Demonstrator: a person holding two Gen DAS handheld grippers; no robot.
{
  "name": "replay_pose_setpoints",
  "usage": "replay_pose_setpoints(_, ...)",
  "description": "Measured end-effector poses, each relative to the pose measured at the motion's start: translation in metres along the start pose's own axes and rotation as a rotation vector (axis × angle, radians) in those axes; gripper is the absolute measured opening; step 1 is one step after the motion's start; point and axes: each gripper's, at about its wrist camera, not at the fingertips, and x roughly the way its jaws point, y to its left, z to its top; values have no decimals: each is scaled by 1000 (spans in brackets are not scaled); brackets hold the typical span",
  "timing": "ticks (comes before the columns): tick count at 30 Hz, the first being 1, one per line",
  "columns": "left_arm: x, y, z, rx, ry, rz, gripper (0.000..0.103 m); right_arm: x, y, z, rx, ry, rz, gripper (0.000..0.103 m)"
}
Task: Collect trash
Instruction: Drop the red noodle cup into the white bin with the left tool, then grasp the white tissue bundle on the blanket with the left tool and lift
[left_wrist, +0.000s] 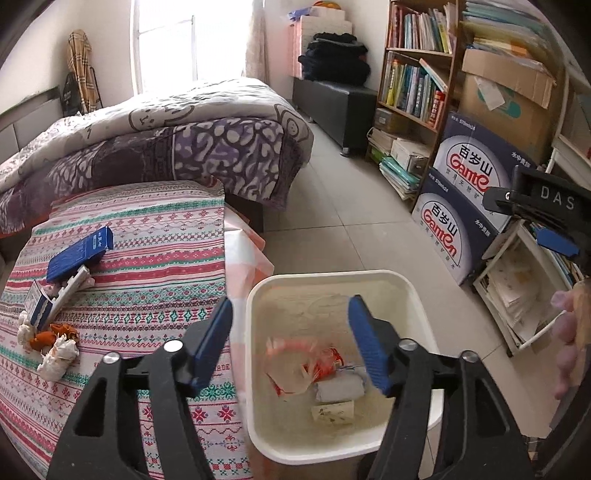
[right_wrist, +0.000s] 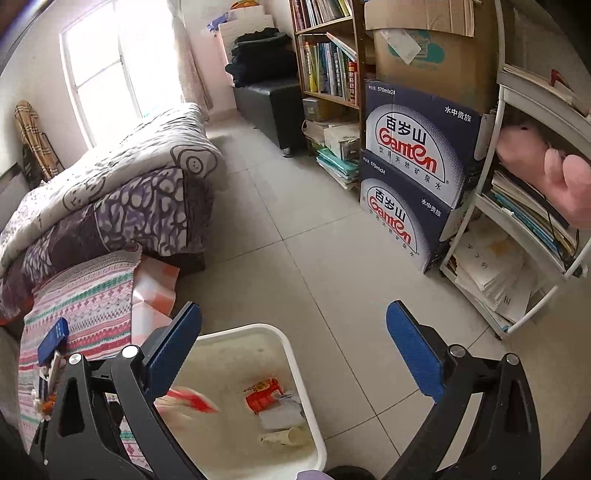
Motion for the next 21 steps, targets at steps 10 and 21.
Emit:
replay_pose_setpoints(10, -10, 24, 2, 0, -27, 76, 68, -4, 36, -8, -60, -1, 28, 96)
replay_pose_setpoints(21, -16, 80, -5, -31, 13, 201, 77, -2, 88, -21, -128, 28, 78, 96)
